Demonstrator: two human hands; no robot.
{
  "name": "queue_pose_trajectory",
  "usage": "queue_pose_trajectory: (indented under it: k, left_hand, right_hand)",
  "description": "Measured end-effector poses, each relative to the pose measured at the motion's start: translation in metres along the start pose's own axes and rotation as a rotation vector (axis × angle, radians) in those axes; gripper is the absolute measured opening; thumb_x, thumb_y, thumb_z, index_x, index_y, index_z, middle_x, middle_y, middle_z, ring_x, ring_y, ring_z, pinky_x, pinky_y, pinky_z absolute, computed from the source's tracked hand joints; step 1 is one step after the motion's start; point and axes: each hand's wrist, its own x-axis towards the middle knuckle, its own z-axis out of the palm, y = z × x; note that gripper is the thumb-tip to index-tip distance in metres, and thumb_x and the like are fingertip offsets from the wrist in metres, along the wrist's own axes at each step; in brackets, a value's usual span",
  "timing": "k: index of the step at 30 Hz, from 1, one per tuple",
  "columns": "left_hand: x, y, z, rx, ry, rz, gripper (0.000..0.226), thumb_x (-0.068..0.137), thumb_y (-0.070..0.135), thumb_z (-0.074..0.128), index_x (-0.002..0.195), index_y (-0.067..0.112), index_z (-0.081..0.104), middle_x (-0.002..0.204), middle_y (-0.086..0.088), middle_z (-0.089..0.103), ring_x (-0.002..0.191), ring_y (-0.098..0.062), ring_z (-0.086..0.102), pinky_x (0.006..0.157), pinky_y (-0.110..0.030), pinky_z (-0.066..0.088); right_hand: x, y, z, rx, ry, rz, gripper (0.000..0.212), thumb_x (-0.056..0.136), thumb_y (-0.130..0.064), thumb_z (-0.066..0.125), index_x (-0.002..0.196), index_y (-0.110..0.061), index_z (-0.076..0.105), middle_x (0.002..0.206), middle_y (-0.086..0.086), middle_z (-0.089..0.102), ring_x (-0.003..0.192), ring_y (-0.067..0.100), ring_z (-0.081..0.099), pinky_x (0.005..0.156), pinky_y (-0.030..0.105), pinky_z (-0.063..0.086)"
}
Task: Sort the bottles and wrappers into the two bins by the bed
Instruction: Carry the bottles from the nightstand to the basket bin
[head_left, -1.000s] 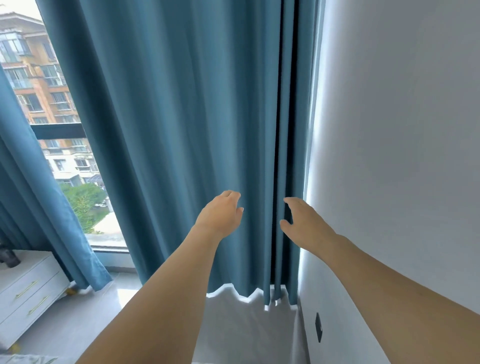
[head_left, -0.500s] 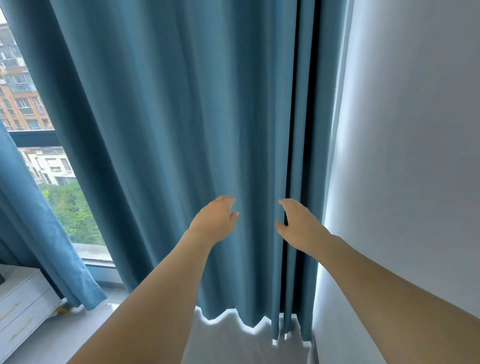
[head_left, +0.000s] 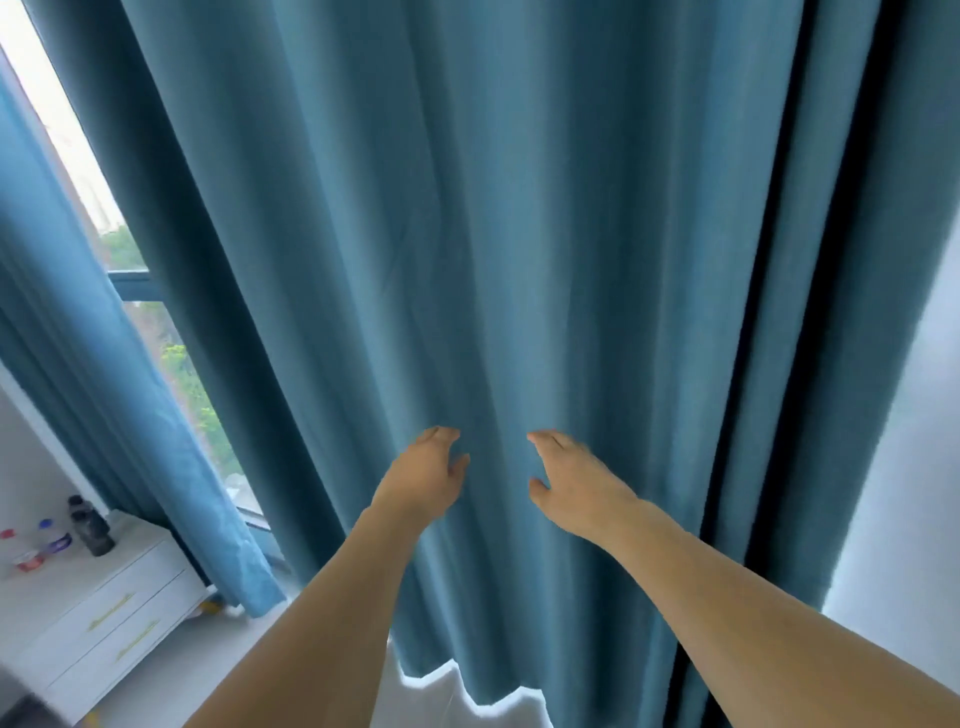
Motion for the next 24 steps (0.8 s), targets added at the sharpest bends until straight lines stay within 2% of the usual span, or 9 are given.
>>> queue_pose_trajectory:
  k: [3, 6, 10, 16, 19, 24]
  left_hand:
    - [0.01, -0.046, 0.001, 0.073, -0.03, -0.078, 0.045, 0.1, 0.033, 0.042, 0.143, 0.018, 0.04, 0.146, 0.003, 0.042, 0.121, -0.023, 0.052, 0.095, -0.035, 0.045]
    - [0.025, -0.109, -0.004, 0.084, 0.006, -0.181, 0.044, 0.098, 0.031, 0.044, 0.139, 0.016, 0.044, 0.143, 0.0, 0.046, 0.12, -0.024, 0.053, 0.096, -0.035, 0.045]
    - [0.041, -0.187, -0.02, 0.093, 0.062, -0.321, 0.043, 0.098, 0.03, 0.044, 0.139, 0.015, 0.046, 0.143, 0.0, 0.046, 0.122, -0.024, 0.052, 0.096, -0.034, 0.043]
    - [0.041, -0.289, -0.073, 0.124, 0.198, -0.494, 0.04, 0.1, 0.03, 0.044, 0.137, 0.016, 0.046, 0.142, 0.001, 0.048, 0.122, -0.022, 0.052, 0.096, -0.035, 0.044]
    - [0.029, -0.332, -0.1, 0.164, 0.257, -0.573, 0.039, 0.099, 0.029, 0.046, 0.135, 0.015, 0.048, 0.139, -0.001, 0.051, 0.121, -0.023, 0.053, 0.096, -0.035, 0.044]
    - [0.007, -0.394, -0.132, 0.164, 0.3, -0.751, 0.038, 0.098, 0.027, 0.046, 0.133, 0.012, 0.049, 0.139, -0.004, 0.05, 0.122, -0.025, 0.051, 0.099, -0.034, 0.041]
  right_hand:
    - [0.046, -0.015, 0.023, -0.002, -0.048, -0.058, 0.06, 0.097, -0.025, 0.045, 0.152, -0.016, 0.021, 0.157, -0.004, 0.022, 0.145, 0.015, 0.018, 0.117, 0.03, 0.022]
    - [0.095, -0.043, 0.055, -0.01, -0.118, -0.133, 0.06, 0.097, -0.025, 0.045, 0.152, -0.016, 0.021, 0.157, -0.005, 0.022, 0.144, 0.017, 0.022, 0.115, 0.031, 0.025]
    - [0.161, -0.091, 0.094, 0.0, -0.204, -0.245, 0.06, 0.098, -0.024, 0.044, 0.152, -0.016, 0.02, 0.158, -0.003, 0.018, 0.146, 0.016, 0.015, 0.116, 0.03, 0.019]
    - [0.25, -0.19, 0.137, 0.012, -0.263, -0.418, 0.058, 0.098, -0.026, 0.043, 0.152, -0.019, 0.021, 0.158, -0.006, 0.018, 0.145, 0.015, 0.02, 0.115, 0.032, 0.024]
    - [0.278, -0.246, 0.16, 0.054, -0.296, -0.528, 0.058, 0.098, -0.024, 0.043, 0.152, -0.019, 0.021, 0.158, -0.006, 0.018, 0.145, 0.015, 0.017, 0.115, 0.031, 0.022]
    - [0.312, -0.327, 0.204, 0.095, -0.397, -0.679, 0.056, 0.098, -0.024, 0.045, 0.15, -0.018, 0.024, 0.156, -0.004, 0.023, 0.142, 0.018, 0.025, 0.111, 0.03, 0.027]
